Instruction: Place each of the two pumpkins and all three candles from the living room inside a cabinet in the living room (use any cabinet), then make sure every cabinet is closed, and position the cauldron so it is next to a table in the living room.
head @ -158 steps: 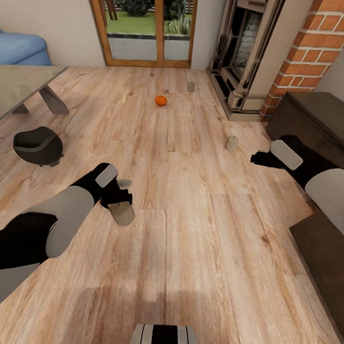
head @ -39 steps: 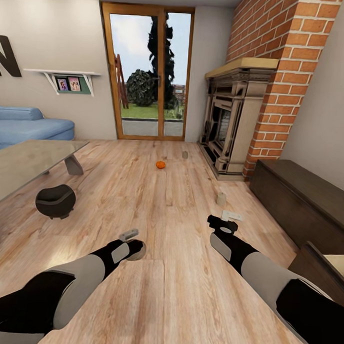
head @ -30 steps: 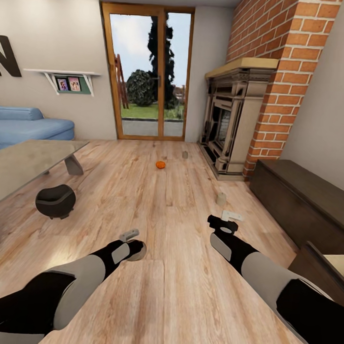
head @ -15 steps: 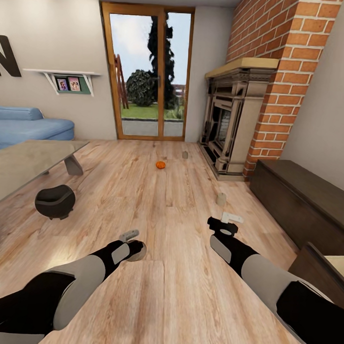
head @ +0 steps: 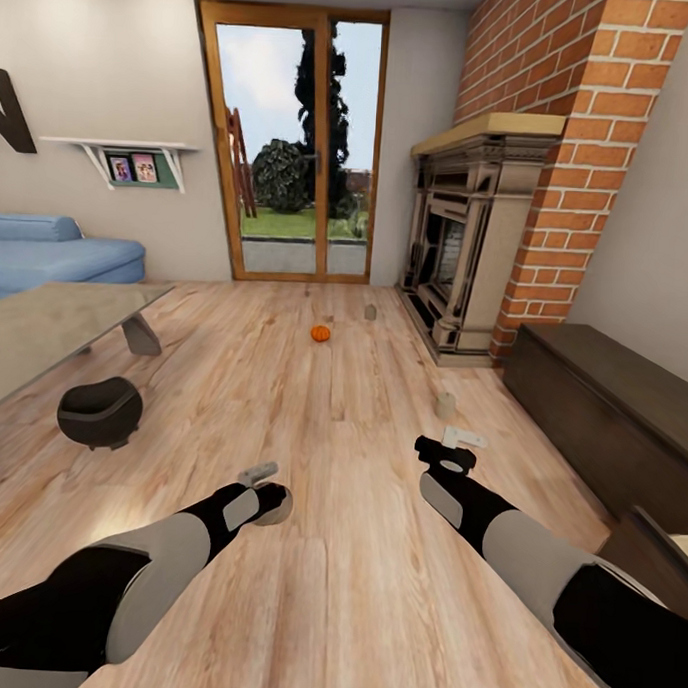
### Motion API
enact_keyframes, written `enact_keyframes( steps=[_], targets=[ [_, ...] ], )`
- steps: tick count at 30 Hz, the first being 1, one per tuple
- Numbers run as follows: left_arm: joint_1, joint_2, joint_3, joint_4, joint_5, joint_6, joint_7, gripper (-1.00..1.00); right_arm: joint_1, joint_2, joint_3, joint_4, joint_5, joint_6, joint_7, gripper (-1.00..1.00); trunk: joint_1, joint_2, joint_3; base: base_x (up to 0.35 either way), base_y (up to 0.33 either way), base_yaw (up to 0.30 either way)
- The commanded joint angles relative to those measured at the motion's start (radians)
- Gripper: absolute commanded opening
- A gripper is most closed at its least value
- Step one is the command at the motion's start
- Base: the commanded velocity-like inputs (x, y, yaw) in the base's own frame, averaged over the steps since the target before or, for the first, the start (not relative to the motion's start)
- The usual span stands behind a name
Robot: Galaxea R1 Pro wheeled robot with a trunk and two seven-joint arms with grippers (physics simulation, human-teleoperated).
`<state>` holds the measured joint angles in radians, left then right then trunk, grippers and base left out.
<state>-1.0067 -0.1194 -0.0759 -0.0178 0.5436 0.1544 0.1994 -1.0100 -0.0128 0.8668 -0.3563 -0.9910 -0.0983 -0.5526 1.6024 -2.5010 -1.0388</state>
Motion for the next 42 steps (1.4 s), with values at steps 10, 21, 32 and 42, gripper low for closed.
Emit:
enact_keyframes(
  steps=[10,21,32,42],
  targets=[
    [0.003,0.0,-0.008,-0.002,0.007,0.005,0.005,-1.0,0.001,-0.002,0.008,-0.001,-0.011,-0.006,-0.004,1.0,0.0,0.0,-0.001,0.323,0.0,0.0],
    [0.005,0.0,-0.008,-0.002,0.007,0.005,0.005,-1.0,0.001,0.003,0.01,-0.003,-0.011,-0.006,-0.001,1.0,0.0,0.0,0.004,0.332,0.0,-0.101],
    [0.005,0.0,-0.008,-0.002,0.007,0.004,0.005,-1.0,0.002,0.003,0.01,-0.003,-0.011,-0.005,-0.001,1.0,0.0,0.0,0.005,0.333,0.054,-0.016],
    [0.005,0.001,-0.008,-0.002,0.007,0.002,0.005,-1.0,0.002,0.003,0.009,-0.003,-0.012,-0.004,0.0,1.0,0.0,0.0,0.01,0.333,0.123,-0.158]
  ],
)
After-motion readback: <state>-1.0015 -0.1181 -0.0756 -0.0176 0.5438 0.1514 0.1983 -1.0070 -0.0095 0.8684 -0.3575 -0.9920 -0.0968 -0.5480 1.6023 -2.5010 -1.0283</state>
